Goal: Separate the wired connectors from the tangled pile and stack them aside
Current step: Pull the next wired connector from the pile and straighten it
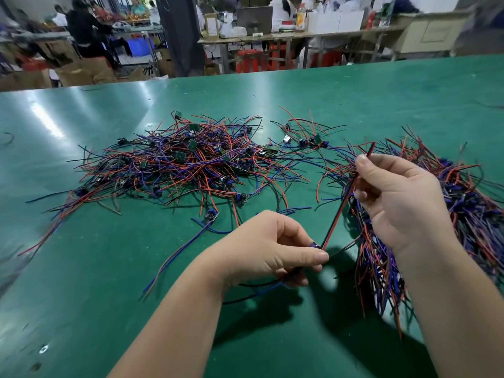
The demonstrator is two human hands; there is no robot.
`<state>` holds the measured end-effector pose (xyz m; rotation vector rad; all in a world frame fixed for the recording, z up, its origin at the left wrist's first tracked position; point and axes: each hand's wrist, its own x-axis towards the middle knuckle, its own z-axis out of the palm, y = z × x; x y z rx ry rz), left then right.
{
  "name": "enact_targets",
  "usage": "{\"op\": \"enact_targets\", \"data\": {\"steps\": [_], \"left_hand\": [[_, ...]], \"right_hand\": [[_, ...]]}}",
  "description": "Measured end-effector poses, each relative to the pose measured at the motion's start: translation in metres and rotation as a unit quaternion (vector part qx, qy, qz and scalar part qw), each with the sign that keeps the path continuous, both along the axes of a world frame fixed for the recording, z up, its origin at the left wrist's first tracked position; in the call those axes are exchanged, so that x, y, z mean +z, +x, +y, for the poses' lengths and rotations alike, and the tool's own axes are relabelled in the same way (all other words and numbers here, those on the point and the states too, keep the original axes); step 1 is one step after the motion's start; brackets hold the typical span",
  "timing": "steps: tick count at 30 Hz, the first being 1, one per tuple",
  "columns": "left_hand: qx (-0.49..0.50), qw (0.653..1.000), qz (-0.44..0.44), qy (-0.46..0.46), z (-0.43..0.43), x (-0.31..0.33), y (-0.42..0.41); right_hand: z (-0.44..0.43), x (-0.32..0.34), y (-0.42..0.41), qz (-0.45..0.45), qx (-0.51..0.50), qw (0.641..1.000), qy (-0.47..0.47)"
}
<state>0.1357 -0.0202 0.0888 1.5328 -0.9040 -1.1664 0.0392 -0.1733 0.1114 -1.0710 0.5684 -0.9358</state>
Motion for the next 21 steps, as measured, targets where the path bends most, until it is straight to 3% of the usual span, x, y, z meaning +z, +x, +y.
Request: {"op": "enact_targets", "data": {"steps": [21], "left_hand": [[0.063,0.983,-0.150,0.083,0.003,-0.014,0.023]], "right_hand": [[0.002,-0.002,0.000,-0.019,0.072,0.997,0.013]]}}
